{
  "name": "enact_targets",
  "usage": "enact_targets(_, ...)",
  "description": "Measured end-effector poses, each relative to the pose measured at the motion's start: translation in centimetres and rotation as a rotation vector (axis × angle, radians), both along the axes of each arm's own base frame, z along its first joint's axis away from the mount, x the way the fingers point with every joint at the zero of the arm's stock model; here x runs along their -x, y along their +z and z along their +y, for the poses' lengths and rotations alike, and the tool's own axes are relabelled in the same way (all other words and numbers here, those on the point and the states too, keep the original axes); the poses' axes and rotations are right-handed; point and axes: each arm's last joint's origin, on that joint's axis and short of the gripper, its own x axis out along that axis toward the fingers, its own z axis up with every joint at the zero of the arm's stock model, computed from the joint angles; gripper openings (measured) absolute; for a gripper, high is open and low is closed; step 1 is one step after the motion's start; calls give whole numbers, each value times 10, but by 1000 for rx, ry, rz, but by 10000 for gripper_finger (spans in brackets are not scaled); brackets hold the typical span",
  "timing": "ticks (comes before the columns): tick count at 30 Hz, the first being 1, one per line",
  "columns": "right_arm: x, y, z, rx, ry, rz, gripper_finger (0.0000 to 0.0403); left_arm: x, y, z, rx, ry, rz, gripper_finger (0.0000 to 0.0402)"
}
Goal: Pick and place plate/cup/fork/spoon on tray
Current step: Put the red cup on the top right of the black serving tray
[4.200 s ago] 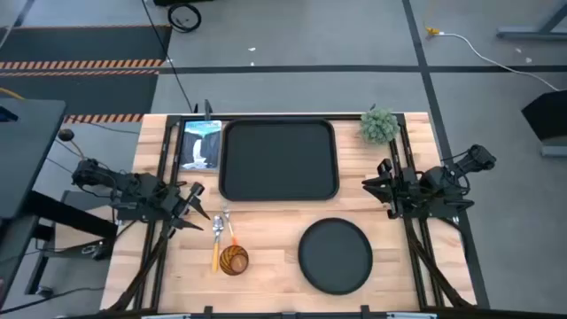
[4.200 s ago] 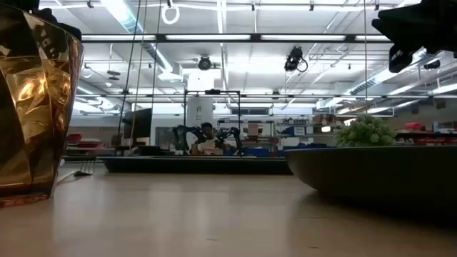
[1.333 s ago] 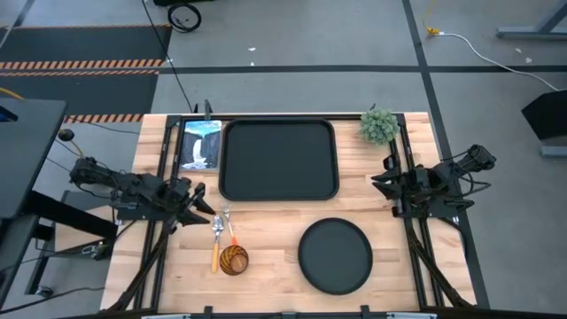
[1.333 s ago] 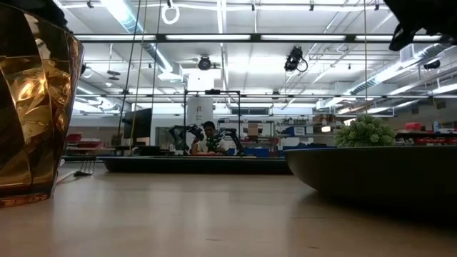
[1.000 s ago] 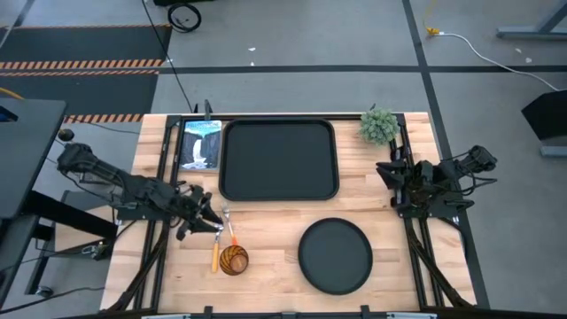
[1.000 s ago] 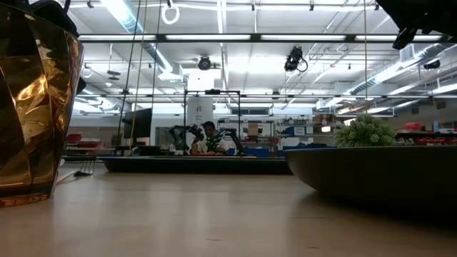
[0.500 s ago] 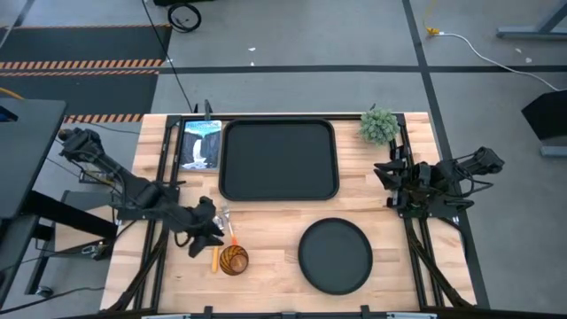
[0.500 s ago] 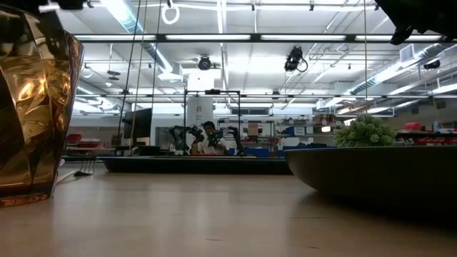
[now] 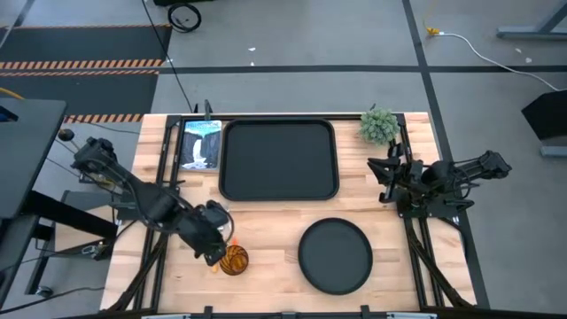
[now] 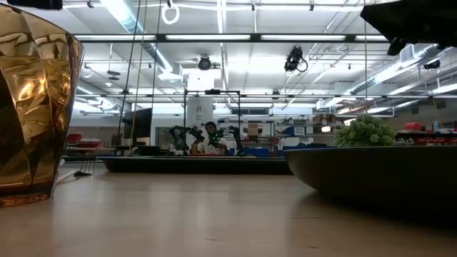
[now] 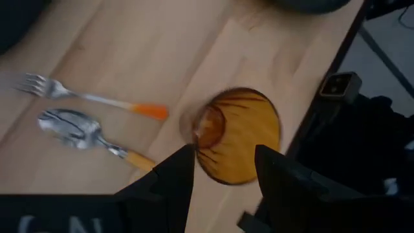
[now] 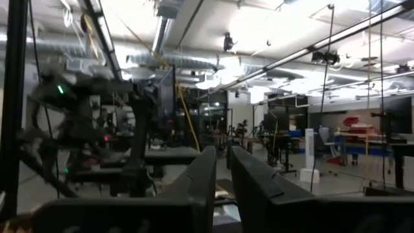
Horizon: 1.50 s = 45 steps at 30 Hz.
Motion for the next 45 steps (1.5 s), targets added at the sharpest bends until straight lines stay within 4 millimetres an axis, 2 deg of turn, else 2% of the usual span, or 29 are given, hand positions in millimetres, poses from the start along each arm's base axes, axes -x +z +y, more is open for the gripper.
enact_targets(3,-1,-1,0,0,-4,15,50,-10,2,-8,-4,14,47,171)
enact_targets(8,-1,-1,2,13,55,4,50,-27,-12,-11,-10,27,134,173)
enact_targets(15,-2,-3,4,15,143,15,50,-44,-29,6,27,55,277,210)
enact_targets(20,-4,-6,5,3,146,49,50,-52,-29,17,55,37,279,253)
enact_targets(23,-4,-7,5,1,147,50,50,-53,-29,20,60,12,281,262)
enact_targets(33,-4,-7,5,-31,158,46,50,-60,-51,5,-10,-133,336,236)
enact_targets(45,-4,-7,5,-41,162,41,50,-69,-73,1,-45,-136,415,210)
